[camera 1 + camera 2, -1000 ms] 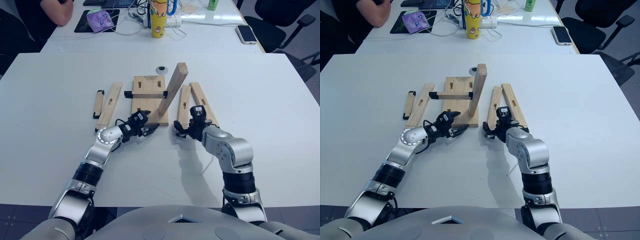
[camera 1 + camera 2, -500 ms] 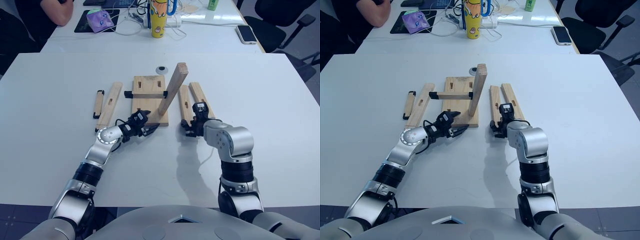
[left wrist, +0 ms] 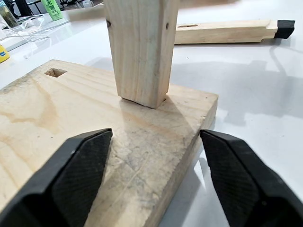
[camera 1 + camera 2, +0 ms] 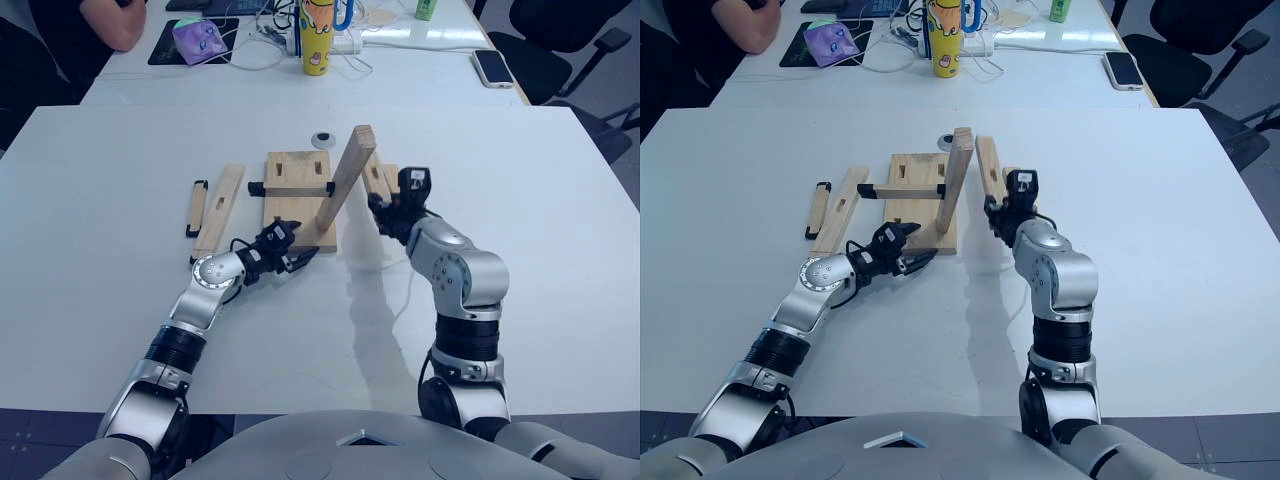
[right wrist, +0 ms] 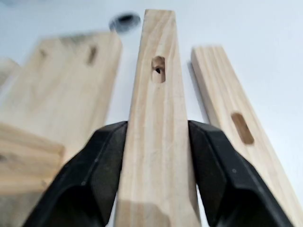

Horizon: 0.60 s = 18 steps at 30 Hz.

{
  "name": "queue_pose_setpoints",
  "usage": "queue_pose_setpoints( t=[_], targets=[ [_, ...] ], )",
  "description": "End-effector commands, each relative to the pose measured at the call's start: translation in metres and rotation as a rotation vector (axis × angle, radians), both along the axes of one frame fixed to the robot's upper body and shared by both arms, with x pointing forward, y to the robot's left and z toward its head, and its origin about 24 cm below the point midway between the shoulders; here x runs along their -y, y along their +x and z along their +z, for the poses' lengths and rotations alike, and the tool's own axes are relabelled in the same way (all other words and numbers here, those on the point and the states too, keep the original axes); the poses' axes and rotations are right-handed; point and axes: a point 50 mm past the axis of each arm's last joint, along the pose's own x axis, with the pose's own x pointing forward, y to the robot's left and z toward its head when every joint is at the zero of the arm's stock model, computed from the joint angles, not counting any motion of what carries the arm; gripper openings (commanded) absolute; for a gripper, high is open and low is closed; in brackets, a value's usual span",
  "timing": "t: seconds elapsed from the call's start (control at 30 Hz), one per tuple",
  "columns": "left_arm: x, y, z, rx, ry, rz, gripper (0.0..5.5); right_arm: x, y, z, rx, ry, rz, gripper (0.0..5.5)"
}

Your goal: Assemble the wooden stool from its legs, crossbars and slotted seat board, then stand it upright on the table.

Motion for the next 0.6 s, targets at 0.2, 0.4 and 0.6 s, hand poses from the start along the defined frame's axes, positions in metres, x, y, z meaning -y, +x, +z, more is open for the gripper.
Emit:
queue_pose_setpoints(
  t=[0.2,0.4,0.6],
  targets=[
    [-0.016,-0.030,-0.032,-0.203,0.043,-0.003,3.44,0.028,0.002,0.053,0.435,0.351,0.080,2.04],
    [-0.016,-0.034,-0.028,-0.206,0.015,-0.025,3.44,0.036,-0.017,0.101,0.608,0.749,0.512,2.04],
    [-0.017,-0.039,-0.024,-0.229,-0.041,-0.046,3.44,0.046,-0.050,0.107,0.575,0.972,0.808,2.04]
  ],
)
